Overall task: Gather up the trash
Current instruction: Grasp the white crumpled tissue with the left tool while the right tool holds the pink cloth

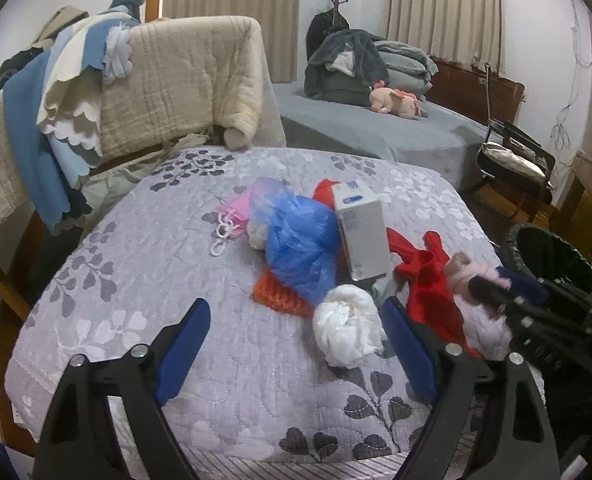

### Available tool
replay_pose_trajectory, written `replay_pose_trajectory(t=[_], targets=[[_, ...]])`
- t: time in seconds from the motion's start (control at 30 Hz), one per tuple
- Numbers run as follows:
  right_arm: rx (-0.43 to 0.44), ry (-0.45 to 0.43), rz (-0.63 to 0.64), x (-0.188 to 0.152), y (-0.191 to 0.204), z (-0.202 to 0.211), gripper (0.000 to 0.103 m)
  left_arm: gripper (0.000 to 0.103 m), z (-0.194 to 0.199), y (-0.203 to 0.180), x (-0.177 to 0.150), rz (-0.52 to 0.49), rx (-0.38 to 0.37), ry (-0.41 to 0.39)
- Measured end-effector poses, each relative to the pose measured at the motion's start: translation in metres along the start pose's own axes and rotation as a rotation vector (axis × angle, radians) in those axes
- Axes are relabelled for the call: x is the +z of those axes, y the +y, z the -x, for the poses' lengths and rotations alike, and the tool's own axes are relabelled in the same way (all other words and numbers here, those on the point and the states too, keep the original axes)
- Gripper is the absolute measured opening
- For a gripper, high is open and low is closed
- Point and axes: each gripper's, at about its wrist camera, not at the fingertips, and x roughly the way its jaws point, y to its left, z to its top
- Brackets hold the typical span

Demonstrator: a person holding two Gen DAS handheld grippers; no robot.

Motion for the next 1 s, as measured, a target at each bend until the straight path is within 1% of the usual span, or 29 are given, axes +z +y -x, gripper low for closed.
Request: replay_pose_trajectory(t=[0.1,0.23,0.3,0.4,0.43,0.47,0.57,0.67,1.0], targets=[[-0.018,-0.009,-0.011,0.000,-0.008,0.004,0.037,0.082,-0.007,-0.006,-0.003,-0.001,-0.015,0.013],[-0.036,0.001,-0.028,-0.003,-0.018,0.004,0.037,0.078,-0.021,-0.015,-0.004,0.001,-0.025,0.032],[-0.041,0.002,-0.031,-0.004,-0.020,0.006,0.037,0.074,-0.028,-0.020,-0.006,-0.007,-0.021,0.041],[-0.044,0.000,-0.031,-0.005,-0.022,0.009,0.037,0.063,-0.041,-0.024,-0.011,-0.010,-0.027,0.074],[-0.044,-0.001,-0.031,-0.005,-0.022,0.010,0.037,0.055,-0.045,-0.024,-0.012,-0.009,-0.031,0.087],[-0.045,-0.002,-0.030,-0.004,-0.022,0.011,0.037,0.042,-0.048,-0.025,-0.015,-0.008,-0.042,0.101],[-0.046,-0.007,-0.031,-0.004,-0.023,0.014,0.037,0.035,-0.045,-0.025,-0.017,-0.004,-0.058,0.094],[-0.042,-0.011,-0.035,-0.003,-0.023,0.018,0.037,0.033,-0.033,-0.024,-0.014,-0.008,-0.065,0.077],[-0.023,-0.047,-0.041,0.008,-0.020,0.040,0.037,0.032,0.010,-0.028,0.004,-0.021,-0.068,0.011]])
